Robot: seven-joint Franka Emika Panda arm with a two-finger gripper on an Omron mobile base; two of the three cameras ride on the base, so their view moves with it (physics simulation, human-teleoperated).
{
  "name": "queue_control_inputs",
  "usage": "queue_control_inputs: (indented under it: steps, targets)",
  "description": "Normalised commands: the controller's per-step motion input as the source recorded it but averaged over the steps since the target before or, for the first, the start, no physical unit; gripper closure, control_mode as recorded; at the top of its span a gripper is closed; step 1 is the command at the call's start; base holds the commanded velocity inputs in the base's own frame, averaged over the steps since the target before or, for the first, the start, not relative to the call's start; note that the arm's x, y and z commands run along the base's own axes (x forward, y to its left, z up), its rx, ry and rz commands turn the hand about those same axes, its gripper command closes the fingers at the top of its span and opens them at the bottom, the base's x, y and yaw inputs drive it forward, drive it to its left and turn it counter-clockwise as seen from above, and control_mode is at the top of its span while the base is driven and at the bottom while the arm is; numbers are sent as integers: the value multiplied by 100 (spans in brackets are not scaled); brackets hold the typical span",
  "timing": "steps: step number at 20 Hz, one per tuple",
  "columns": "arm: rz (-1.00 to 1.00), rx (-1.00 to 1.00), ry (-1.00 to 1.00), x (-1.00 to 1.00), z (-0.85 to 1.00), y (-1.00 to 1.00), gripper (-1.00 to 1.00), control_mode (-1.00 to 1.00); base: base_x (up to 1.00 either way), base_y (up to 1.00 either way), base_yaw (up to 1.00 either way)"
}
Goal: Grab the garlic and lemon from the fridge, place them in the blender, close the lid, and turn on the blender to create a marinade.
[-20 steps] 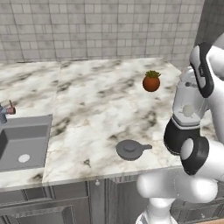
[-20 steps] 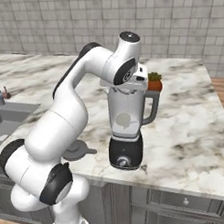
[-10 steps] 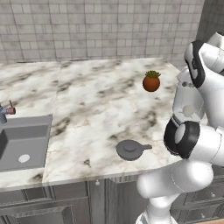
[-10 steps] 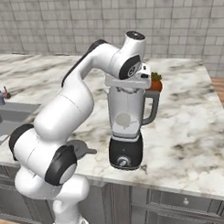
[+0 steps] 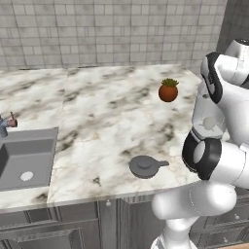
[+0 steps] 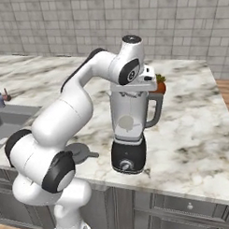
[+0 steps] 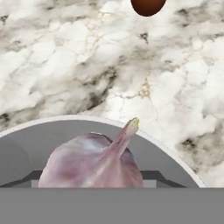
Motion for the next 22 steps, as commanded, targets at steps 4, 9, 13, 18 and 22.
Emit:
queue_control_inputs:
  steps: [4,9,13,18,22]
  targets:
    - [-25,-5,11,0,-56,-1,100,-100,0,0,0]
    - [-12,0,18,0,-25,0,-100,-100,0,0,0]
    - [-3,1,2,1,-9,0,-100,-100,0,0,0]
    - [-1,0,0,0,-3,0,-100,-100,0,0,0]
    - [0,0,-1,0,-3,1,-100,-100,0,0,0]
